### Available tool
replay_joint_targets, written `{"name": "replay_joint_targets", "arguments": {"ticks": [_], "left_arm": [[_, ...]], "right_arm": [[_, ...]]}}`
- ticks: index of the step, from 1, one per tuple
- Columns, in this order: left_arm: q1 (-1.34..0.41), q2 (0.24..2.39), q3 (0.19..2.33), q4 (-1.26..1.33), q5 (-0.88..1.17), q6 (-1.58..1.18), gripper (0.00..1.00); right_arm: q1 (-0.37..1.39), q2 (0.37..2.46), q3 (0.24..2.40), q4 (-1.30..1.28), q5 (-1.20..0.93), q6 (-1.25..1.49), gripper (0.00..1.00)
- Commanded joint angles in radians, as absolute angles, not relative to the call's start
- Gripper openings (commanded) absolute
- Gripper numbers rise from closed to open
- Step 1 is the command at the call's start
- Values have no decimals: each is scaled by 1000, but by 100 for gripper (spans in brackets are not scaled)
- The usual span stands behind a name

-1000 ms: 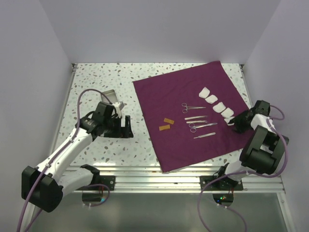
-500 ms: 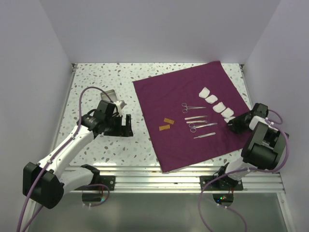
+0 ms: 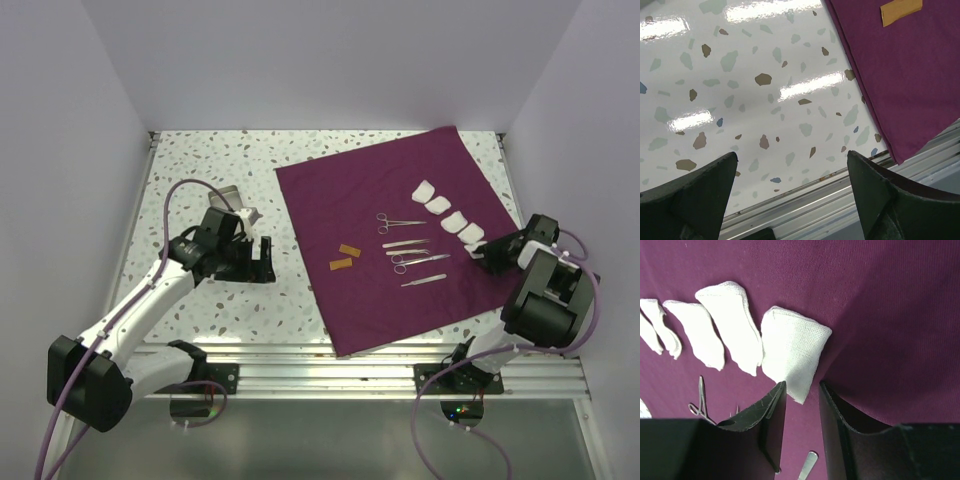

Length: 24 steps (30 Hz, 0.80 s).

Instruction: Prepare the surgical pack

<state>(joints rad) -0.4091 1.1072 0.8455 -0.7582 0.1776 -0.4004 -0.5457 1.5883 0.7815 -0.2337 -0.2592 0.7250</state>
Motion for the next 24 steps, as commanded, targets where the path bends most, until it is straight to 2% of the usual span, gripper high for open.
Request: {"name": "replay_joint_targets", "arguments": {"ticks": [1,7,15,19,24], "left_arm": [[-417,1104,862,-764,167,-380,95],[-416,1104,861,-767,164,-382,95],[-416,1100,858,-769,160,-383,95],[-416,1100,850,-765,160,-382,95],[-416,1101,844,-772,163,-385,95]], "right_arm": [[-552,1614,779,-189,-244,741,36],[-557,1638,788,-192,-255,775,26],[-565,1533,856,-382,-146,762,0],[-565,1456,911,-506,-103,720,0],[-561,1427,951,-515,-159,719,0]]}}
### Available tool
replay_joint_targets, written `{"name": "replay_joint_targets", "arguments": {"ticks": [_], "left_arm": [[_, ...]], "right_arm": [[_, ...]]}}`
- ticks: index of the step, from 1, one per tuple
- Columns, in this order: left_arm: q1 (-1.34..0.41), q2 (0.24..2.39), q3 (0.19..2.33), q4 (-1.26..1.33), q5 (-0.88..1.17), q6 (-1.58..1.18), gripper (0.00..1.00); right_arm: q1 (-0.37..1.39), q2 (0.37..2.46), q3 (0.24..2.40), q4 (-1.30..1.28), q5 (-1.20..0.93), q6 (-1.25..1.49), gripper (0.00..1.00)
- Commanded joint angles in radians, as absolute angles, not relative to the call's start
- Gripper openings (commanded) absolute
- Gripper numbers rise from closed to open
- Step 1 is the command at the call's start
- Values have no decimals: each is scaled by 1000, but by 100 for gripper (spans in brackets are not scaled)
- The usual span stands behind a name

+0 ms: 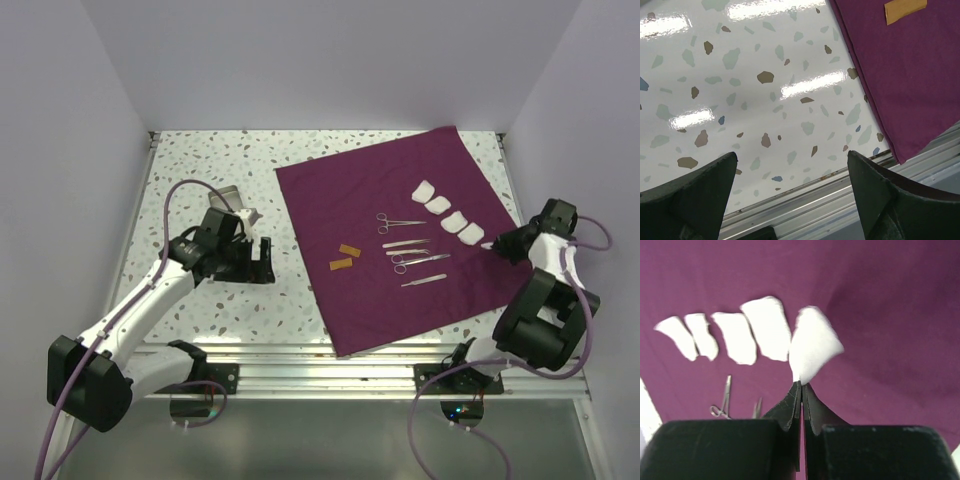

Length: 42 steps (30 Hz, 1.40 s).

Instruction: Prepare the surgical pack

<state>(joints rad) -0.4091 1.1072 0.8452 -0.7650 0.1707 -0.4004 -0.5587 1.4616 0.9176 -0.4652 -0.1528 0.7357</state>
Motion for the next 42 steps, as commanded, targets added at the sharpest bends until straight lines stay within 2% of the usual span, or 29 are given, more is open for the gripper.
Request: {"name": "replay_joint_targets", "arguments": {"ticks": [1,13,29,42], "left_arm": [[-414,1101,844,-773,164,-385,95],[-414,1127,836,-761,170,-397,95],[-414,1158,859,-767,152,-373,96],[-413,1164,851,-758,158,-365,96]], "right_arm": [[-558,1422,945,-477,-204,727,0],[-500,1617,1025,-250,-431,683,0],[-497,1729,1000,-190,-453,652,0],[-499,1769,1031,-275,-405,601,0]]}}
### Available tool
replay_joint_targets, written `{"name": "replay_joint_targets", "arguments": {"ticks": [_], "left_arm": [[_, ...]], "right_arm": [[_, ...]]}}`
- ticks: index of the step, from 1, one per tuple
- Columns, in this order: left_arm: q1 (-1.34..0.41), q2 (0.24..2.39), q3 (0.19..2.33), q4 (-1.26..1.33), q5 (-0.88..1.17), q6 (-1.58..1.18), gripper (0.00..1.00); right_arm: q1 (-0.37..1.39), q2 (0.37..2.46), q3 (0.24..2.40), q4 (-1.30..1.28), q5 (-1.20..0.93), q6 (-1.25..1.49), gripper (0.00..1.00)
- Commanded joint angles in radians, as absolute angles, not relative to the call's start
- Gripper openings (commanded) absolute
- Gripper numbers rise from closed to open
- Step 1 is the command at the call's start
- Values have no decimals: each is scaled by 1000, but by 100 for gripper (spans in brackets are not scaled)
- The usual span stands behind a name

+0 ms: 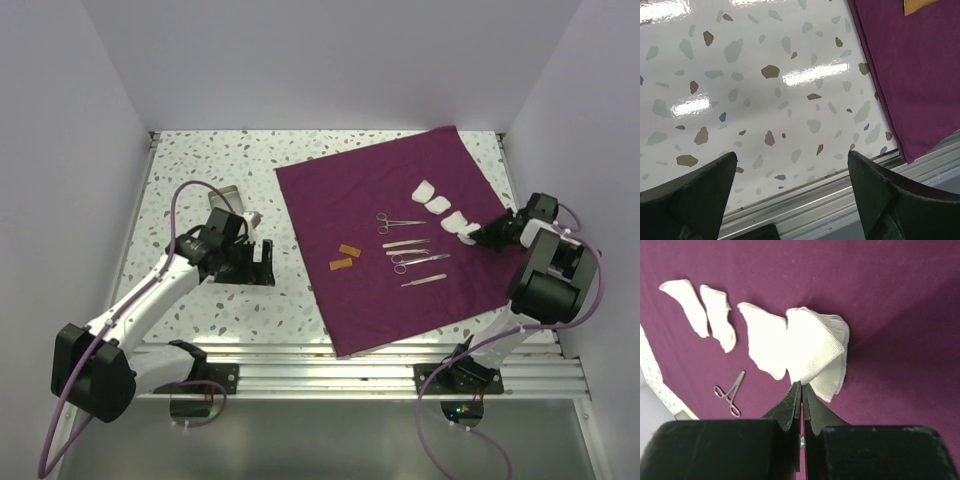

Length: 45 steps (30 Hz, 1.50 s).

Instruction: Prepare the surgical pack

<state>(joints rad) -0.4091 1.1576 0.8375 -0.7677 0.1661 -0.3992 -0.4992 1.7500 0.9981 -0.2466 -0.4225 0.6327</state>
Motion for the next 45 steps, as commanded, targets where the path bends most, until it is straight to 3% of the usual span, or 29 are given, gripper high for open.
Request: {"name": "replay_joint_targets", "arguments": {"ticks": [1,28,29,30,32,33,40,45], "left_arm": [[-414,1164,851,-758,158,-365,96],[-414,1175,842,-744,178,-373,96],[-414,1175,841,-742,178,-373,96],[-414,1174,841,-742,179,-373,96],[-414,1175,838,-741,183,-374,96],[-414,1175,838,-741,184,-374,96],[-413,1175,834,-735,193,-377,96],[-413,1177,833,-739,204,-379,96]], "right_arm": [[-499,1772,1032,-278,-405,601,0],[-508,1807,1085,-364,-379,546,0],[-508,1807,1083,-365,-383,543,4],[-506,1809,1081,-367,-382,543,18],[-506,1796,1080,-385,-377,535,35],[-506,1786,1078,-394,-374,531,38],[-522,1703,1016,-437,-367,531,44],[-522,1721,947,-295,-428,621,46]]}}
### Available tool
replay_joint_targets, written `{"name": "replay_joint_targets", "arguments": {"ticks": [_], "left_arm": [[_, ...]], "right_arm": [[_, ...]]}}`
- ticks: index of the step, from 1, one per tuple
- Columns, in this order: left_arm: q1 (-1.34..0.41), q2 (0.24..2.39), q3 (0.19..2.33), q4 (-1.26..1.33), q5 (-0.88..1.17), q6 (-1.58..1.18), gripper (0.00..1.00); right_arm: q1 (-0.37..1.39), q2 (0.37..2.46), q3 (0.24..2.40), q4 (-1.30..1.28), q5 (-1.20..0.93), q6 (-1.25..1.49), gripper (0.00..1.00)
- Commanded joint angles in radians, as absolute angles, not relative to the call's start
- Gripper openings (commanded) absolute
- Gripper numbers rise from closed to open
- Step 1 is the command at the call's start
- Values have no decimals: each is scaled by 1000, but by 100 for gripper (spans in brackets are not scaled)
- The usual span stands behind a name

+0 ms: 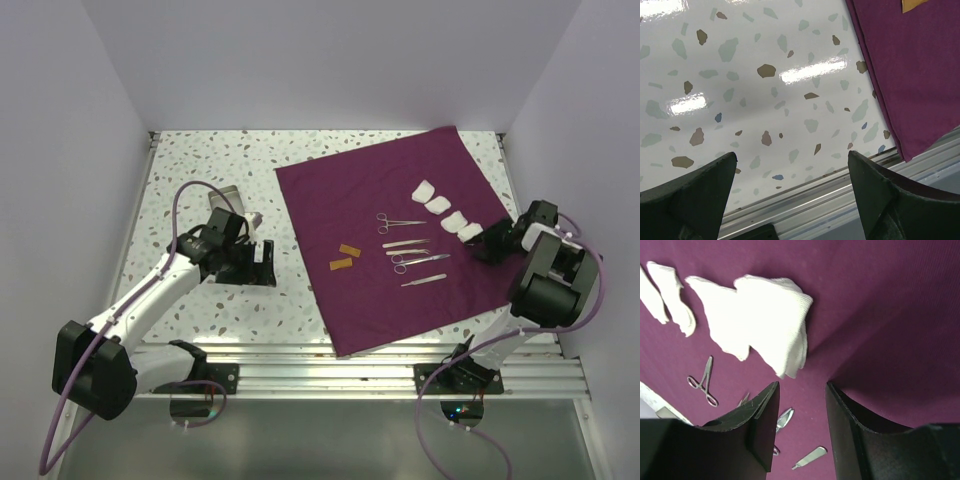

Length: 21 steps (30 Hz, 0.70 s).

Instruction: Prepare the surgical pack

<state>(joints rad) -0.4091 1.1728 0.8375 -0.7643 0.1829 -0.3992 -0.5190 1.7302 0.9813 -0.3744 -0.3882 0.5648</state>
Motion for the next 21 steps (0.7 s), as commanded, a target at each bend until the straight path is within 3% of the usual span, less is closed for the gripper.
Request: {"name": "replay_joint_targets", "arguments": {"ticks": [1,11,21], "left_arm": [[-413,1175,833,-744,203,-379,96],[-414,1177,838,-753,199,-387,96],[-414,1189,842,-747,202,-387,96]], "right_arm": [[-522,1729,942,-281,-434,647,46],[-522,1732,897,-172,-449,721,41],[-528,1759,913,-156,-408,750,43]]}}
